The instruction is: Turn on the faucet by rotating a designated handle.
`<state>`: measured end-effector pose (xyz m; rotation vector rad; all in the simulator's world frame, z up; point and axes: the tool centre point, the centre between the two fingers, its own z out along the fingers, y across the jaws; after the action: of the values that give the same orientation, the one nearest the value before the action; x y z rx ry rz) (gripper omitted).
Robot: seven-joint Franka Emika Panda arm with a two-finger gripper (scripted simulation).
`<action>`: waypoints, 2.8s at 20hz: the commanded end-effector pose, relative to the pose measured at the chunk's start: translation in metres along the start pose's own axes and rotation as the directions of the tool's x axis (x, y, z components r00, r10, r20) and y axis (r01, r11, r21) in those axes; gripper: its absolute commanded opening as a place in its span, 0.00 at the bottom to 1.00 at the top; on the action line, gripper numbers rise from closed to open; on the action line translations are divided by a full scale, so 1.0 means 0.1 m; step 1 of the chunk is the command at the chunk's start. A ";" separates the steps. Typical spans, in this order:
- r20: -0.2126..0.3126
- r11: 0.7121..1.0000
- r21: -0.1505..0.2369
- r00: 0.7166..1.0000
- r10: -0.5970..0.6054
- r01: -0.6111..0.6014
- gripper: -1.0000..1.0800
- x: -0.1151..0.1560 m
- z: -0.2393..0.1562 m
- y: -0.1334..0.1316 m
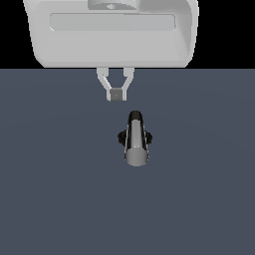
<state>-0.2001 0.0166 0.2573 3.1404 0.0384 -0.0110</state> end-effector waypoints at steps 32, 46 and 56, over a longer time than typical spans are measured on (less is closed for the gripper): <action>-0.007 1.000 0.001 1.000 -0.020 0.020 0.00 0.50 1.46 -0.14; -0.007 1.000 0.001 1.000 -0.020 0.020 0.00 0.53 1.46 0.25; -0.007 1.000 0.001 1.000 -0.020 0.020 0.00 0.57 1.46 0.73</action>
<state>-0.1512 -0.0378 0.1095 3.1444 0.0987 -0.0250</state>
